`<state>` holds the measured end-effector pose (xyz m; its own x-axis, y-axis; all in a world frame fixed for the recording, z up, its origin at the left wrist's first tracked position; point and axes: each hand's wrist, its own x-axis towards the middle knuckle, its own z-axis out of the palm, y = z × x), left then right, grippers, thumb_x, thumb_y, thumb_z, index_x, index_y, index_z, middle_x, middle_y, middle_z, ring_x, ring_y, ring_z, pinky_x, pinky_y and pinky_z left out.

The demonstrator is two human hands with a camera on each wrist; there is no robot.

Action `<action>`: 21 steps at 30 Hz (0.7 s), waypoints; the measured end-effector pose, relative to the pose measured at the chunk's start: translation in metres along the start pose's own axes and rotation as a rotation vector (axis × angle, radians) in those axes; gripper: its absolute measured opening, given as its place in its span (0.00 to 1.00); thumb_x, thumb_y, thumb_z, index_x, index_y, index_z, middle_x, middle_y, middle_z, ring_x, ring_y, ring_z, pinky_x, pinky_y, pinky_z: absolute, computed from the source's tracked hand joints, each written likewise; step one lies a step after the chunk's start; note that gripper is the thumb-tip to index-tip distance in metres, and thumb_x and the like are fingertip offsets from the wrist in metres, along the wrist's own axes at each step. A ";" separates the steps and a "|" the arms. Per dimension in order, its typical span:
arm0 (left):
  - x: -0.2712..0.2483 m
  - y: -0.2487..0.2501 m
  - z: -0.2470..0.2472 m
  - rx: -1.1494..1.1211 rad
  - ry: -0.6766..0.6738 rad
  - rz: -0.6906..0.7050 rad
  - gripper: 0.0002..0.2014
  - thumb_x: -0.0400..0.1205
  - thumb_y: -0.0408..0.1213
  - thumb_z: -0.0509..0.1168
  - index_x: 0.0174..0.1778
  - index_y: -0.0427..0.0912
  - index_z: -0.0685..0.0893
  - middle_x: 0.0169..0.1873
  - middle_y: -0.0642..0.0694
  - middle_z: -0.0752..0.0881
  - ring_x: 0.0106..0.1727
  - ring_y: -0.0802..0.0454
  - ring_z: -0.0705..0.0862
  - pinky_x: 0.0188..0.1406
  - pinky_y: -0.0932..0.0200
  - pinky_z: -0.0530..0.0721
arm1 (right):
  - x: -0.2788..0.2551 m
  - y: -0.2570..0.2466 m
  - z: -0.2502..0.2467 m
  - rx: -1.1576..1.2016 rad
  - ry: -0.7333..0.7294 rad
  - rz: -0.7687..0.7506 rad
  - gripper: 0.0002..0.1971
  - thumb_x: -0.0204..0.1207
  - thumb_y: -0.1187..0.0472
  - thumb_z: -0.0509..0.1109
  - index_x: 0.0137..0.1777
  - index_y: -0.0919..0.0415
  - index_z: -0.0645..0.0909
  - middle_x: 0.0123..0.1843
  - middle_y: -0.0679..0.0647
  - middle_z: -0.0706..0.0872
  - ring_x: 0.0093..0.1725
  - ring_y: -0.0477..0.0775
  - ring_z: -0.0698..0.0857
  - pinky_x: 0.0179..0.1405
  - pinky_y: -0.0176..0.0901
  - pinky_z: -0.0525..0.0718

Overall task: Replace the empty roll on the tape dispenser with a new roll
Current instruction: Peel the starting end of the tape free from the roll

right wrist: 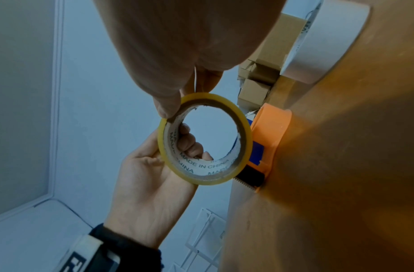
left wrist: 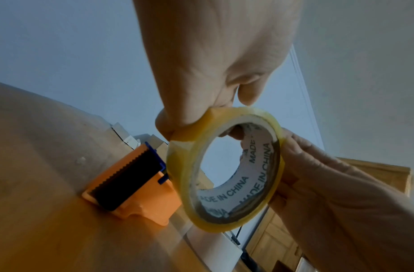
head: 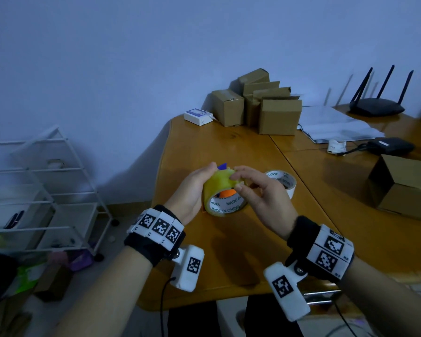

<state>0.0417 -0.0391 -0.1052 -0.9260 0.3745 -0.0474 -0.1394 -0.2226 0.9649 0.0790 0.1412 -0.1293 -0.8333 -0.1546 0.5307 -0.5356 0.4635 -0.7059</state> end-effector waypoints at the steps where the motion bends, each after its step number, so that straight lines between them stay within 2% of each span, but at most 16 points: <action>1: 0.000 0.000 0.000 -0.001 0.002 0.006 0.23 0.90 0.45 0.55 0.71 0.29 0.76 0.59 0.33 0.87 0.52 0.47 0.89 0.46 0.58 0.87 | 0.000 0.000 0.000 -0.011 -0.005 -0.007 0.09 0.83 0.55 0.67 0.61 0.47 0.84 0.67 0.36 0.80 0.68 0.45 0.80 0.63 0.45 0.81; 3: -0.001 0.000 0.001 0.037 -0.015 0.037 0.18 0.90 0.40 0.55 0.64 0.31 0.82 0.53 0.37 0.89 0.51 0.48 0.89 0.48 0.57 0.85 | 0.000 0.000 0.001 -0.030 -0.011 -0.023 0.11 0.83 0.52 0.64 0.62 0.48 0.83 0.67 0.39 0.80 0.69 0.47 0.80 0.65 0.53 0.82; 5: -0.003 0.001 0.002 0.061 -0.030 0.061 0.14 0.90 0.38 0.55 0.57 0.34 0.84 0.48 0.40 0.90 0.49 0.48 0.89 0.47 0.57 0.84 | 0.001 0.000 0.001 -0.034 -0.007 -0.027 0.13 0.82 0.50 0.63 0.62 0.48 0.83 0.68 0.40 0.80 0.69 0.49 0.80 0.65 0.57 0.82; 8: -0.003 -0.001 0.002 0.073 -0.029 0.081 0.14 0.90 0.37 0.55 0.55 0.34 0.84 0.46 0.40 0.89 0.48 0.48 0.89 0.47 0.57 0.85 | 0.002 0.001 0.001 -0.037 0.000 -0.029 0.14 0.81 0.46 0.61 0.59 0.47 0.83 0.69 0.45 0.82 0.69 0.50 0.81 0.64 0.59 0.83; 11: -0.003 -0.003 0.002 0.098 -0.028 0.086 0.14 0.90 0.37 0.55 0.53 0.33 0.83 0.45 0.39 0.88 0.46 0.48 0.88 0.46 0.57 0.85 | 0.000 0.003 0.000 -0.020 -0.010 -0.014 0.10 0.81 0.46 0.62 0.56 0.44 0.83 0.70 0.48 0.82 0.69 0.50 0.81 0.62 0.59 0.84; 13: -0.004 -0.002 0.003 0.099 -0.025 0.080 0.13 0.90 0.37 0.55 0.51 0.36 0.84 0.43 0.42 0.89 0.44 0.49 0.88 0.44 0.58 0.83 | -0.001 0.002 0.000 -0.025 -0.005 -0.023 0.08 0.82 0.49 0.64 0.56 0.45 0.82 0.68 0.45 0.82 0.67 0.48 0.82 0.60 0.57 0.84; 16: -0.005 0.000 0.005 0.094 -0.036 0.071 0.14 0.90 0.37 0.55 0.51 0.37 0.85 0.43 0.42 0.89 0.45 0.50 0.88 0.46 0.58 0.84 | -0.002 0.000 -0.001 -0.050 0.016 -0.041 0.09 0.83 0.50 0.64 0.61 0.47 0.79 0.64 0.34 0.81 0.59 0.45 0.83 0.55 0.53 0.85; 18: -0.004 0.002 0.005 0.095 -0.043 0.073 0.14 0.90 0.37 0.55 0.52 0.37 0.85 0.44 0.41 0.89 0.45 0.49 0.88 0.46 0.57 0.84 | -0.001 0.000 -0.001 -0.058 0.016 -0.047 0.10 0.83 0.51 0.64 0.60 0.48 0.80 0.63 0.26 0.77 0.61 0.45 0.83 0.57 0.50 0.85; 19: -0.004 0.003 0.005 0.093 -0.041 0.075 0.13 0.90 0.37 0.55 0.52 0.37 0.84 0.44 0.41 0.89 0.45 0.49 0.88 0.46 0.57 0.84 | 0.000 0.000 -0.001 -0.061 0.016 -0.046 0.09 0.83 0.51 0.64 0.60 0.49 0.80 0.64 0.25 0.76 0.62 0.45 0.83 0.58 0.50 0.85; 21: -0.003 0.003 0.004 0.092 -0.036 0.082 0.13 0.90 0.37 0.55 0.52 0.36 0.84 0.44 0.40 0.88 0.45 0.49 0.88 0.47 0.57 0.84 | 0.001 0.000 -0.001 -0.066 0.020 -0.044 0.09 0.83 0.51 0.64 0.59 0.50 0.81 0.65 0.28 0.77 0.64 0.47 0.83 0.58 0.52 0.85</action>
<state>0.0461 -0.0369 -0.1013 -0.9197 0.3905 0.0403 -0.0295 -0.1712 0.9848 0.0779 0.1420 -0.1284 -0.8058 -0.1593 0.5703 -0.5612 0.5129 -0.6496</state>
